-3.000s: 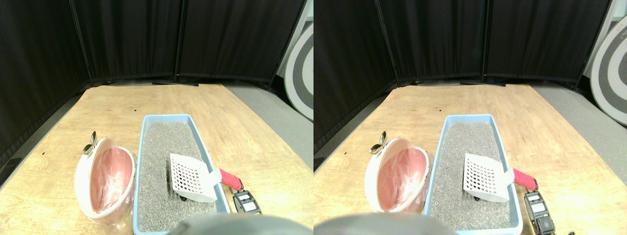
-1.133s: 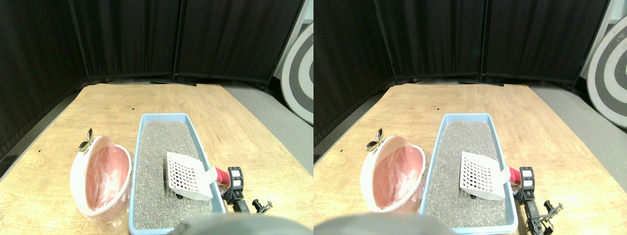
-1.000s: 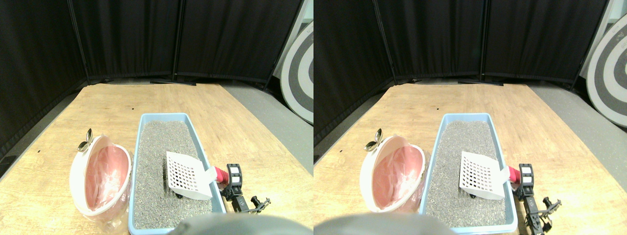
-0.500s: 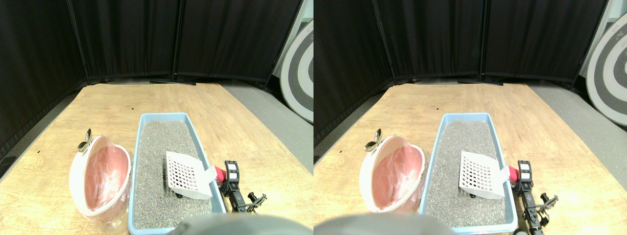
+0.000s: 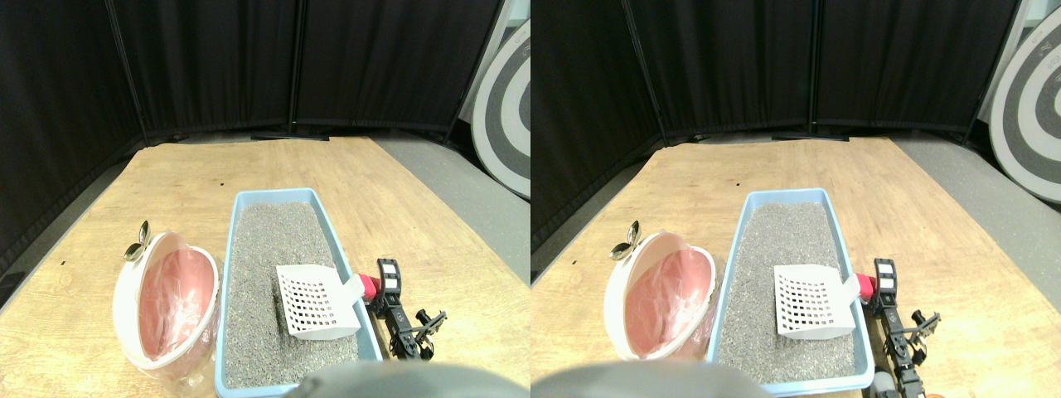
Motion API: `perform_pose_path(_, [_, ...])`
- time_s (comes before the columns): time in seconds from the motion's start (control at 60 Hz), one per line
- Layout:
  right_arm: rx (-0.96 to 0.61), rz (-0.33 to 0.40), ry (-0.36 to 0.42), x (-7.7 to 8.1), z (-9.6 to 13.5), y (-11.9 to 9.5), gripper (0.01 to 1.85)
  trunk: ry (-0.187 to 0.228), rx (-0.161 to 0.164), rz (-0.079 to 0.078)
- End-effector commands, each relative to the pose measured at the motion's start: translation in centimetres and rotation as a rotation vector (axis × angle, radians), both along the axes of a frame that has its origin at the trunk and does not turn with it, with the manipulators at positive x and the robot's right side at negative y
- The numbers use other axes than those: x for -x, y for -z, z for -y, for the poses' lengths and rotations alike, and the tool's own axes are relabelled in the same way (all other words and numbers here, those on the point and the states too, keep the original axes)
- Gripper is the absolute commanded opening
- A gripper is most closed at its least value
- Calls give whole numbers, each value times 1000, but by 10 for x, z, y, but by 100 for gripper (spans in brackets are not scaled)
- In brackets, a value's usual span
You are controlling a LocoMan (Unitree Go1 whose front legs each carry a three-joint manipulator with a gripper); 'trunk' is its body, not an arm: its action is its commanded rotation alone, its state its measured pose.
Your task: Scoop (unimanual)
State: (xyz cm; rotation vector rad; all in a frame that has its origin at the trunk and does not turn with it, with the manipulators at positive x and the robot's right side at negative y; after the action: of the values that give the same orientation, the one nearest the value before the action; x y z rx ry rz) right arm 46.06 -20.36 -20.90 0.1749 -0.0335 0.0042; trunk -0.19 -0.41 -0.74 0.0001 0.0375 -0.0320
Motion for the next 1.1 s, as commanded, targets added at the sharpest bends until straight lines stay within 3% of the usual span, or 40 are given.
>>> perform_pose_path(0.017, [25,22,13,-4,0,-2,85,4,17,1])
perform_pose_path(0.067, [34,8,14,-5,0,-2,51,2,19,-3])
perform_pose_path(0.1, [32,8,12,-6,1,-1,42,1,20,-2])
perform_pose_path(0.133, [28,15,0,-6,1,-1,7,-2,22,-2])
perform_pose_path(0.15, [29,20,0,-6,0,-1,6,-2,22,-2])
perform_pose_path(0.283, [44,26,0,-6,1,-3,6,-11,29,0])
perform_pose_path(0.583, [123,124,-17,-1,3,-14,6,-9,37,7])
perform_pose_path(0.833, [194,159,-60,4,7,-31,6,-3,50,15])
perform_pose_path(1.1, [283,175,-43,9,9,-56,6,-7,66,18])
